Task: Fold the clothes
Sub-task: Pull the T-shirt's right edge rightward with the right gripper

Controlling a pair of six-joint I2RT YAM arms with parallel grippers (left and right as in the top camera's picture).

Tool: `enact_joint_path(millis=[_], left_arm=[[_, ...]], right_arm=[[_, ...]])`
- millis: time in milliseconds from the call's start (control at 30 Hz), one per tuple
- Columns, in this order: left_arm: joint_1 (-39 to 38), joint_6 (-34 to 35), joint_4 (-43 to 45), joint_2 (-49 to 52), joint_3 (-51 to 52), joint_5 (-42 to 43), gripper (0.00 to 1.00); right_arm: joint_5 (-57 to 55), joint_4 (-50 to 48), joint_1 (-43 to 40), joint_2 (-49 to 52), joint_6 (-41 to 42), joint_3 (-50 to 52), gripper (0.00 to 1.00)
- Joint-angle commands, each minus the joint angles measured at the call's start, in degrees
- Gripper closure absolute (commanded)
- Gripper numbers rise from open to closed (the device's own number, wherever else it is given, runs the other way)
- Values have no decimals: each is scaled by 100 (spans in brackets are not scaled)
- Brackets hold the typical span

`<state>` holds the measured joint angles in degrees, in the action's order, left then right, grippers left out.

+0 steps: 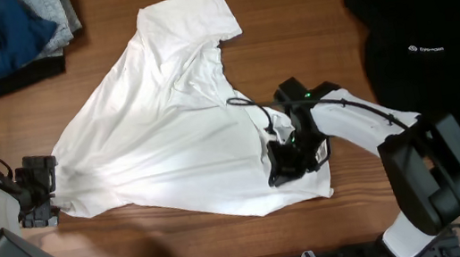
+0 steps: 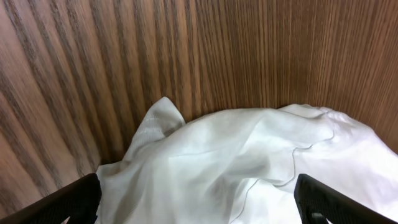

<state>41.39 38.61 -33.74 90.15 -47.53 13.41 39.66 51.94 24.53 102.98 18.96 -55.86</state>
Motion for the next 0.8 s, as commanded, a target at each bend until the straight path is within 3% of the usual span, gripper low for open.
enact_joint_path(millis=[0, 133, 333, 433, 467, 600, 767], left_arm=[[35, -92, -17, -90, -37, 9, 0], [35, -92, -17, -90, -37, 9, 0], [35, -92, -17, -90, -37, 9, 0], [35, -92, -15, -90, -37, 9, 0], [35, -92, -13, -90, -37, 9, 0], [35, -92, -13, -90, -37, 9, 0], [35, -92, -15, -90, -37, 11, 0]], right_arm=[[1950, -275, -579, 72, -951, -363, 96], [3650, -1279, -1241, 72, -868, -396, 96], [3840, -3576, -2203, 72, 667, -396, 96], [3836, -5584, -2592, 74, 2028, -396, 96], [3794, -6846, -2771, 74, 2846, -396, 96], [3449, -9788, -3370, 74, 4791, -621, 96], [3348, -9506, -3862, 74, 4697, -1178, 96]])
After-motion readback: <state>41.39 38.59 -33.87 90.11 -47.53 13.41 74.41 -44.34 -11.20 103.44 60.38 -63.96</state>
